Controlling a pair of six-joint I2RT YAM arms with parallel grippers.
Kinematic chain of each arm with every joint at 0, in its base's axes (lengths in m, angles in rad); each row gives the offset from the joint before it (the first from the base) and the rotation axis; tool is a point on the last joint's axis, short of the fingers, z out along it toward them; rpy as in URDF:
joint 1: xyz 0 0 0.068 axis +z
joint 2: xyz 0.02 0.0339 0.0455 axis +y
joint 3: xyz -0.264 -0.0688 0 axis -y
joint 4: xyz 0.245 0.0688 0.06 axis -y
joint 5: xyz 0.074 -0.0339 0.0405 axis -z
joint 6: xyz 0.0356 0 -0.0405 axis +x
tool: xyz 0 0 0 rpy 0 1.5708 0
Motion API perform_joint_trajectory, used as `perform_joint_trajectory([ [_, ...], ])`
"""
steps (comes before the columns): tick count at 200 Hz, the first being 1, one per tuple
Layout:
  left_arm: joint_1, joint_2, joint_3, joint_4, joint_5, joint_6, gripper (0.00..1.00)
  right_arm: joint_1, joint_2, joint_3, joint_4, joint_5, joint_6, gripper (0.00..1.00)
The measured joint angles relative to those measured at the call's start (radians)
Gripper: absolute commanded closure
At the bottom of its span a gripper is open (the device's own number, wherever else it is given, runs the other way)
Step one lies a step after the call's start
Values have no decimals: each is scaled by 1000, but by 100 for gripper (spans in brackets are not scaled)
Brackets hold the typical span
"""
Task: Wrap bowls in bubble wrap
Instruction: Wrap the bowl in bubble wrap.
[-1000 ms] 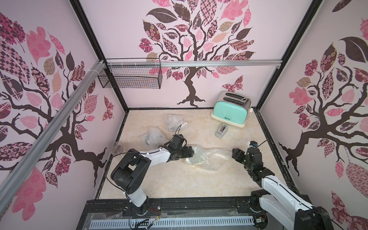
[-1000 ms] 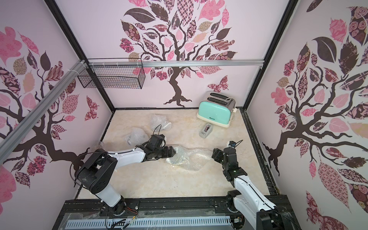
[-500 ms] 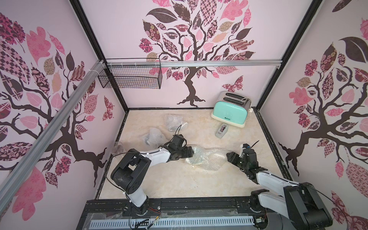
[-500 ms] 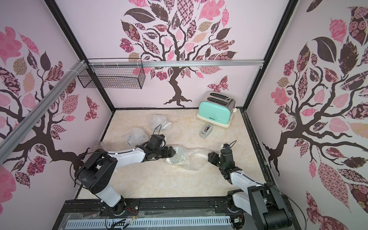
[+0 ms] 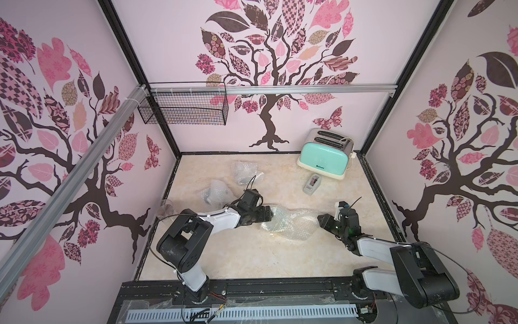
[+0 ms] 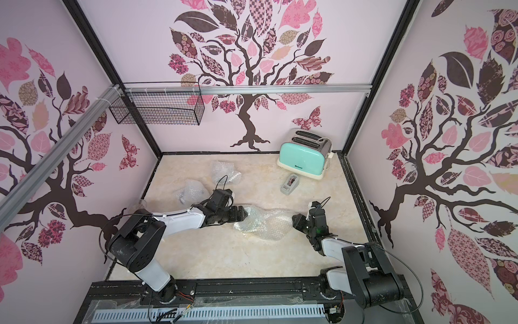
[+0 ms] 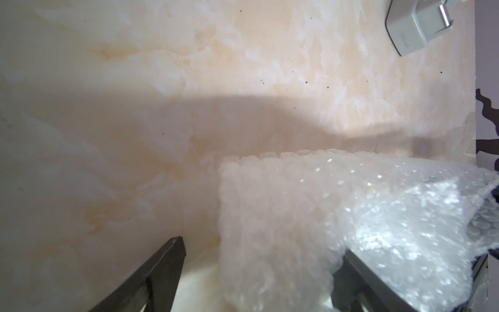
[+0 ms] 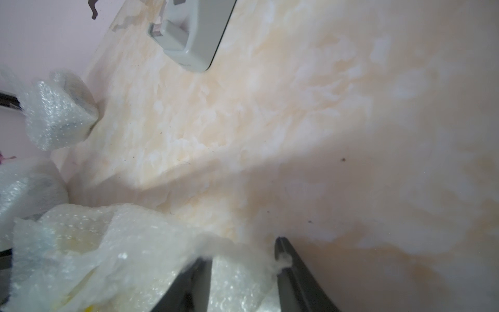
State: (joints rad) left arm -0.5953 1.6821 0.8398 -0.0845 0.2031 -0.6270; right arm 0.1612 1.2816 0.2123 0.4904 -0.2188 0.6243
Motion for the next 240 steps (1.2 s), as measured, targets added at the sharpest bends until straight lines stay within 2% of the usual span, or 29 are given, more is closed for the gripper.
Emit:
perform_joint_trajectory([
  [56,0,0,0,0,0,0,14,0,-87,2,7,-84,-8,100],
  [106,0,0,0,0,0,0,15,20,-242,59,-123,-164,-20,100],
  [146,0,1,0,0,0,0,17,167,-288,139,-228,-229,-30,100],
  [196,0,1,0,-1,2,0,19,369,-192,199,-224,-284,-12,100],
  [240,0,1,0,0,7,0,22,447,-16,283,-112,-313,40,100],
])
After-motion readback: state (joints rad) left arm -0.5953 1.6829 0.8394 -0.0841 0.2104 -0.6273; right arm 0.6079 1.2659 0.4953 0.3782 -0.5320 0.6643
